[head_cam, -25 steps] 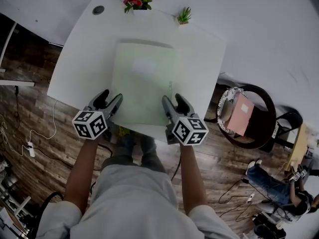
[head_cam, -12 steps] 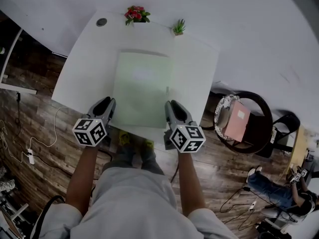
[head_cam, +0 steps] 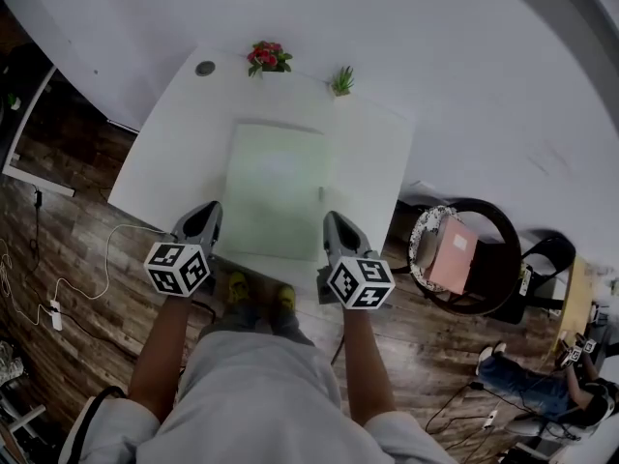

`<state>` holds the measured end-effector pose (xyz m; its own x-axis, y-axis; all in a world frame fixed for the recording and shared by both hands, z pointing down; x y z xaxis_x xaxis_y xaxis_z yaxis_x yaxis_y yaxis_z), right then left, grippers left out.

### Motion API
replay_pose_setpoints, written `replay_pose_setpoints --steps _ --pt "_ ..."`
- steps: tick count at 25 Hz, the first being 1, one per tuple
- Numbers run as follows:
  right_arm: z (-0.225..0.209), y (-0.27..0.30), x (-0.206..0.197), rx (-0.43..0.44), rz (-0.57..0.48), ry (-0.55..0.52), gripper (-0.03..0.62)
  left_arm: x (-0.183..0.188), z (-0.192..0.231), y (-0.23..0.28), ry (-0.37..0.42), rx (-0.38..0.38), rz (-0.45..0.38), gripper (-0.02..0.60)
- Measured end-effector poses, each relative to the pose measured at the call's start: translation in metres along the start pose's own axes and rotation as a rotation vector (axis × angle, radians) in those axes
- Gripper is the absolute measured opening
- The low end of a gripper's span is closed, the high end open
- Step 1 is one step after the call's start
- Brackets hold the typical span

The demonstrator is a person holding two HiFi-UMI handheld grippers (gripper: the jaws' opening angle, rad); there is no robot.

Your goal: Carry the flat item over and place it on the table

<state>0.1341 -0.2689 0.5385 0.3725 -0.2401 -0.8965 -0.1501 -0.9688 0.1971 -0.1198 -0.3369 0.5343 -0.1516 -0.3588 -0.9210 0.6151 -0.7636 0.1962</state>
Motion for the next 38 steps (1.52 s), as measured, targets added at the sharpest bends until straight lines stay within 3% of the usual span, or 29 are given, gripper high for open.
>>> replay_pose_setpoints --steps 4,21,38 --pt "0.001 -0.006 0.011 -0.001 -0.027 -0.014 0.003 0.016 -0.011 -0.001 0.069 -0.018 -0.024 0.006" --pt "0.007 -0.028 0.077 -0.011 -0.158 -0.108 0.003 0.093 -0.015 -0.025 0.117 0.002 -0.206 0.006" --pt "0.008 -0.038 0.116 -0.006 -0.237 -0.183 0.003 0.127 -0.030 -0.030 0.142 -0.005 -0.297 0.006"
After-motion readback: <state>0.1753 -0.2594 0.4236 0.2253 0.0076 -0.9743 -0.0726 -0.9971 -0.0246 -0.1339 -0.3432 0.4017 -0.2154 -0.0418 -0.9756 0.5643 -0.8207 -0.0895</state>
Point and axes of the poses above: the fingertips, and each gripper's own axes: y forward along the fingers, z to its left, x out of its top, the point moved 3 cm from there along -y, backward along the fingers, and after that the axes turned 10 degrees about -z, right-handed, at the moved point
